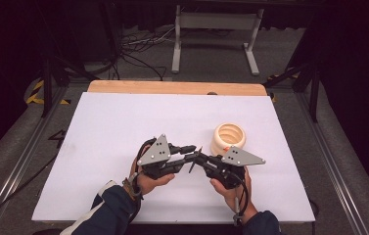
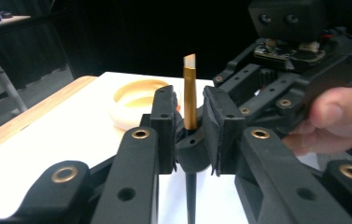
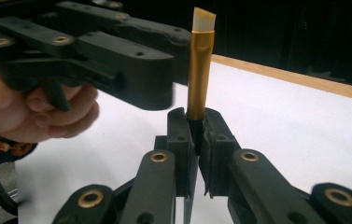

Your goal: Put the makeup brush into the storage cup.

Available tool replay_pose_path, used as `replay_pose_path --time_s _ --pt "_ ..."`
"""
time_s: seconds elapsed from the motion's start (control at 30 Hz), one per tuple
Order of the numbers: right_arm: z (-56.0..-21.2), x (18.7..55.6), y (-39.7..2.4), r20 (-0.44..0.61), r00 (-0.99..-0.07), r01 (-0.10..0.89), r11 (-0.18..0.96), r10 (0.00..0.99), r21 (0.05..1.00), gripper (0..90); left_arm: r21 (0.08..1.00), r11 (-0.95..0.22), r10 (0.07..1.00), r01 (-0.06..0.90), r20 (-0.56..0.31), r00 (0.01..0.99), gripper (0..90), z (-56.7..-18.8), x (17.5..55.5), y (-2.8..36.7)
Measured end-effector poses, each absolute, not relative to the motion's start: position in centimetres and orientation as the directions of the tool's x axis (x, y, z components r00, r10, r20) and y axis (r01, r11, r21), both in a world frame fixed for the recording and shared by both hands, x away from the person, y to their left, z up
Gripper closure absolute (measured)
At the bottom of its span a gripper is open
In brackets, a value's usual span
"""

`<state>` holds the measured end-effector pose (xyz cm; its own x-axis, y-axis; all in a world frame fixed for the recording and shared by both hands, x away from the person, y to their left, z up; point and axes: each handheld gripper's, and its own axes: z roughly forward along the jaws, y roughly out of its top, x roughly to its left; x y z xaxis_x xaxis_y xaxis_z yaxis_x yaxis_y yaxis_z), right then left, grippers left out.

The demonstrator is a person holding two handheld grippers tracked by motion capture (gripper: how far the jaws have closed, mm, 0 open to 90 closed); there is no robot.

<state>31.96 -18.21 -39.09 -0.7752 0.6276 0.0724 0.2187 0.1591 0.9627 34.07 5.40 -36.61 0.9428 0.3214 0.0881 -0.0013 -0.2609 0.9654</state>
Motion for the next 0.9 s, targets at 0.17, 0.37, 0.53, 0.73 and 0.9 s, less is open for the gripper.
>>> replay_pose_path --time_s 0.17,0.37,0.53,0.73,0.9 --pt "-39.2 32.0 -18.4 0.030 -0.760 0.211 0.203 0.649 0.956 83.7 0.948 -0.318 0.369 -0.002 0.126 0.921 64.9 -36.7 34.1 6.3" --pt "-39.3 31.9 -18.7 -0.020 -0.741 0.188 0.236 0.671 0.953 83.7 0.927 -0.374 0.444 0.006 0.174 0.879 45.7 -36.8 34.0 7.9" --pt "-39.2 31.8 -19.1 -0.058 -0.730 0.164 0.256 0.681 0.953 83.7 0.913 -0.407 0.510 0.033 0.197 0.837 30.7 -37.0 34.0 9.7" --pt "-39.0 31.7 -19.6 -0.073 -0.723 0.150 0.259 0.687 0.954 83.6 0.911 -0.404 0.577 0.084 0.183 0.796 15.6 -37.6 34.0 13.0" --pt "-38.8 31.7 -20.1 -0.081 -0.719 0.148 0.267 0.690 0.952 83.7 0.906 -0.409 0.605 0.106 0.182 0.775 10.0 -38.6 33.9 15.6"
